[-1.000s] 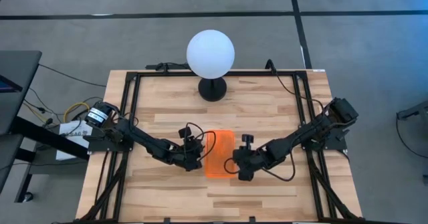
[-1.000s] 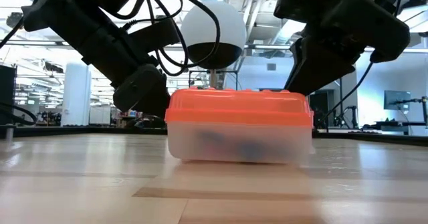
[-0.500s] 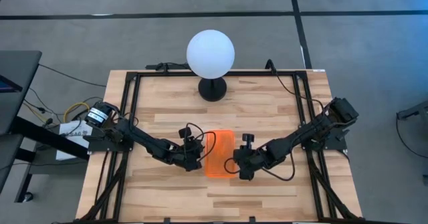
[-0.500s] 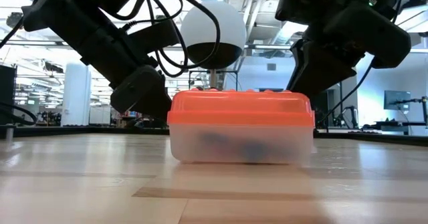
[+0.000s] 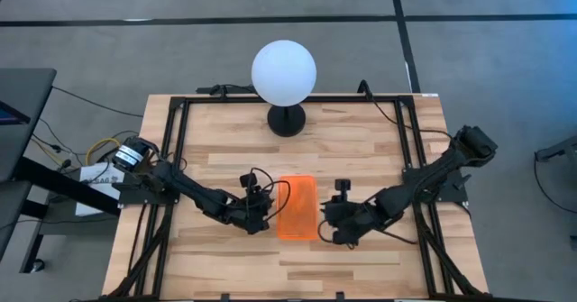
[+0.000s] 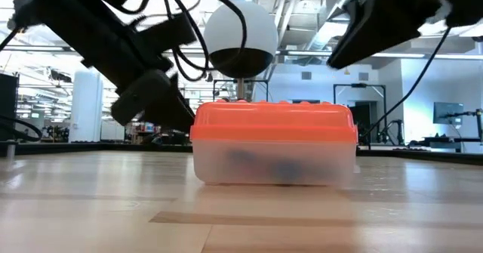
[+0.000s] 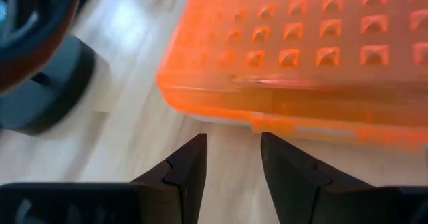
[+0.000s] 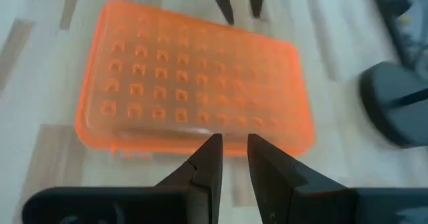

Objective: Pick & place school supplies into a supply box
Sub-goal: Return to Home Position

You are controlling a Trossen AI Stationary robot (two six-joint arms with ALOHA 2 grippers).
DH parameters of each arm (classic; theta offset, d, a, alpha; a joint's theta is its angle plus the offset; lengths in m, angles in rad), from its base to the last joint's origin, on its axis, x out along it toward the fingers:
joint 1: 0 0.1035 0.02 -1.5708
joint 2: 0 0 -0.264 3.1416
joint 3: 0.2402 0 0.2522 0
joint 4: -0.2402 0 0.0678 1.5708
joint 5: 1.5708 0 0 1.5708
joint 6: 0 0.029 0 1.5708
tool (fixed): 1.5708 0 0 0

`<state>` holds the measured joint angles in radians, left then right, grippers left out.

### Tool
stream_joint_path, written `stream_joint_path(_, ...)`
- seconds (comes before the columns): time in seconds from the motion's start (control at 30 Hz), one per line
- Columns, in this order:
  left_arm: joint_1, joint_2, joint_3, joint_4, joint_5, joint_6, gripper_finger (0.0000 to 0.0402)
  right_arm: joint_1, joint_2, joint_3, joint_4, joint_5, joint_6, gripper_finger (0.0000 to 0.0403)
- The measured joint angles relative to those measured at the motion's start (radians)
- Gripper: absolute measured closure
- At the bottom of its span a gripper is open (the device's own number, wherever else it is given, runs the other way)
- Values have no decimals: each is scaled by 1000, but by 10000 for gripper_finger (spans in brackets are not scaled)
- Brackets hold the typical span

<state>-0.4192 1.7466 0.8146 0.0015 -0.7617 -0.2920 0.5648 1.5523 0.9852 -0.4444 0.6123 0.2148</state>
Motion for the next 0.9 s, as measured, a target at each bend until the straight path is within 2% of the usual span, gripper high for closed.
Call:
stream_joint_path(0.17, -78, -70, 0, -45, -107, 42, 265, 54, -79, 0, -86, 95, -14, 337)
stream_joint_path(0.3, -190, -143, 0, -30, -235, 143, 265, 89, -175, -40, -71, 119, -95, 337)
stream_joint_path(0.4, -271, -192, 0, 8, -433, 239, 265, 96, -281, -95, -37, 106, -165, 337)
stream_joint_path(0.53, -340, -241, 1, 65, -779, 375, 265, 75, -451, -173, 49, 88, -274, 337)
stream_joint_path(0.57, -349, -255, 0, 62, -805, 403, 265, 69, -496, -193, 69, 86, -300, 337)
stream_joint_path(0.6, -349, -273, 0, 41, -798, 451, 265, 64, -539, -210, 86, 90, -316, 337)
stream_joint_path(0.67, -349, -312, 0, -8, -692, 550, 265, 53, -617, -234, 104, 113, -300, 337)
stream_joint_path(0.8, -317, -339, 0, 11, -523, 519, 265, 37, -738, -244, 68, 195, -182, 337)
stream_joint_path(0.9, -263, -343, 0, 75, -347, 596, 265, 26, -799, -244, -5, 185, -60, 337)
